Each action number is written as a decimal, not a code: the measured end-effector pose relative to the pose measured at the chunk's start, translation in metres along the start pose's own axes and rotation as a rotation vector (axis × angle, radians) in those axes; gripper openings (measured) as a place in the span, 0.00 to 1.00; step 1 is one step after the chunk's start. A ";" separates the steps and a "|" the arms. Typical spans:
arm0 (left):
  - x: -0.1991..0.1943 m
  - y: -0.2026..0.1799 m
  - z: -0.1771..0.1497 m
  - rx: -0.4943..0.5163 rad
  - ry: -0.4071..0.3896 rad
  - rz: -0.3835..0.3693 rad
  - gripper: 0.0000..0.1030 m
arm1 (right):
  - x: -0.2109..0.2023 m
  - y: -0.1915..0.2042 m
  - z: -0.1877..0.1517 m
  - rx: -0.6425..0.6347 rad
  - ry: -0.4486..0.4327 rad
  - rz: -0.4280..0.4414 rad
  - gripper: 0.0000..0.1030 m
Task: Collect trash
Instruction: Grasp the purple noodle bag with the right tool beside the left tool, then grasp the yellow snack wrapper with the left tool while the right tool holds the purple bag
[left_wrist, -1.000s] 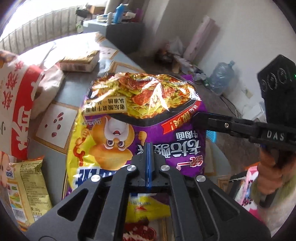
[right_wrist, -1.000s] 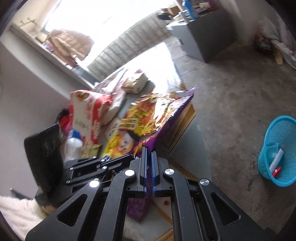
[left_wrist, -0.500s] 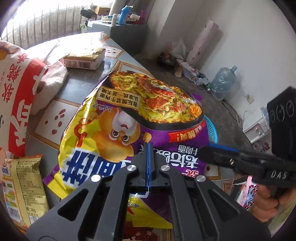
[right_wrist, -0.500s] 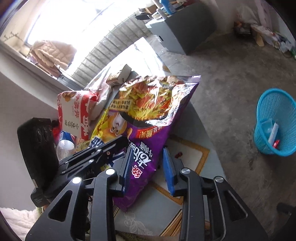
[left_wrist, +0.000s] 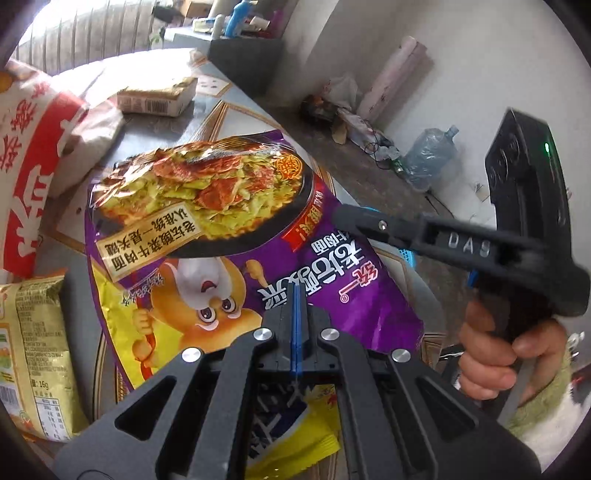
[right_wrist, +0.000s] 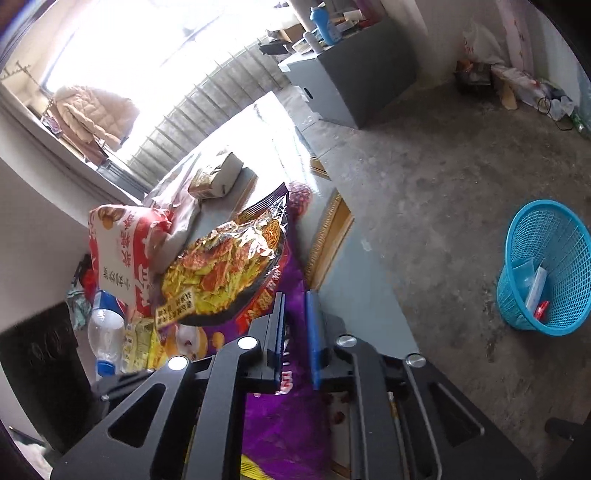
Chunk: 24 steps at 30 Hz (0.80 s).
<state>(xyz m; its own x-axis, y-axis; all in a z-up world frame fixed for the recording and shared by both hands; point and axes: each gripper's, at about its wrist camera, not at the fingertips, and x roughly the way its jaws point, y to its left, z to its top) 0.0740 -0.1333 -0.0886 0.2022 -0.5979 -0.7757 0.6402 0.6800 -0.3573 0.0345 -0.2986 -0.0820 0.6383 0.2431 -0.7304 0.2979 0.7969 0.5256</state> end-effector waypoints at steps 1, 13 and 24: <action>0.000 0.000 -0.001 0.002 -0.001 0.000 0.00 | -0.003 0.000 0.000 0.006 -0.001 0.005 0.14; 0.001 0.000 0.001 0.003 -0.003 -0.006 0.00 | -0.010 -0.020 -0.021 0.154 0.165 0.187 0.38; -0.001 -0.002 0.000 0.015 -0.005 0.000 0.00 | 0.007 -0.015 -0.020 0.193 0.170 0.253 0.25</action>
<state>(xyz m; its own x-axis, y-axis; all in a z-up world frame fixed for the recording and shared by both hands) 0.0730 -0.1340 -0.0870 0.2058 -0.6005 -0.7726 0.6510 0.6735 -0.3500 0.0202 -0.2973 -0.1037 0.5869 0.5210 -0.6198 0.2842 0.5842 0.7602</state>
